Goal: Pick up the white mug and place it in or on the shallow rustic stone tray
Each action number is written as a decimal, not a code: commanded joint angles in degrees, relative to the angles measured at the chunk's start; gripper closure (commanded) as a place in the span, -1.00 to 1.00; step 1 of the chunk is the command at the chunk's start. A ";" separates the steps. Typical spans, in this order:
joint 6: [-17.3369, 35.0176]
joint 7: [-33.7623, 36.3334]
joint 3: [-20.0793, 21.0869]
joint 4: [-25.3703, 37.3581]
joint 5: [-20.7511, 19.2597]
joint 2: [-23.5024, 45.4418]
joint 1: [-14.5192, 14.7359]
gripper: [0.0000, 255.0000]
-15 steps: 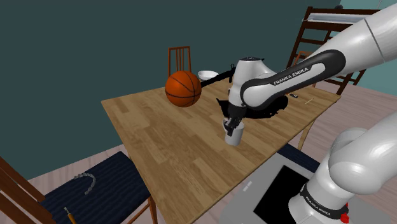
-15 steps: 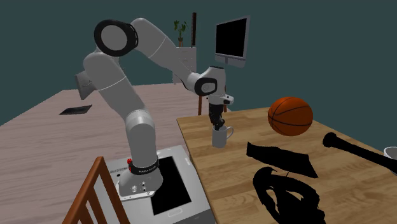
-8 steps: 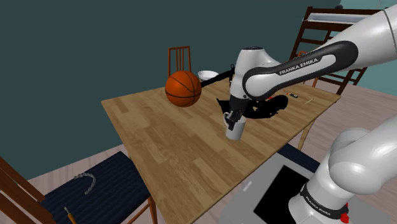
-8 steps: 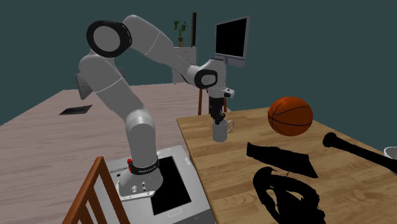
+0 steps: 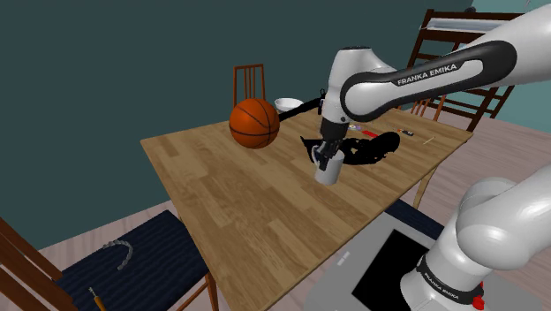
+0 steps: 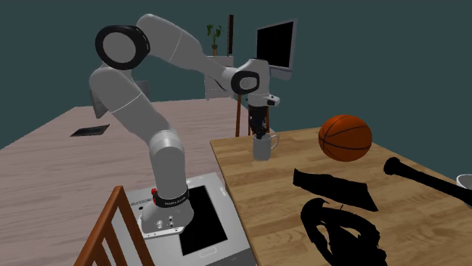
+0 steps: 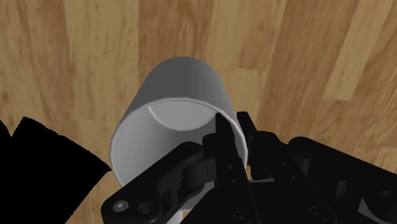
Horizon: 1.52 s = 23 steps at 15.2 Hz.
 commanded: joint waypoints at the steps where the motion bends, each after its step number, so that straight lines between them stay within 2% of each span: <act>1: -1.98 0.04 -0.03 1.17 0.00 -0.78 0.03 1.00; 6: -6.17 0.03 -0.17 4.22 -0.07 -1.93 0.00 1.00; 14: -5.70 -8.30 -6.33 16.33 -2.65 10.72 -3.82 1.00; 23: -8.32 -17.26 -11.63 34.69 -1.87 26.52 -7.08 1.00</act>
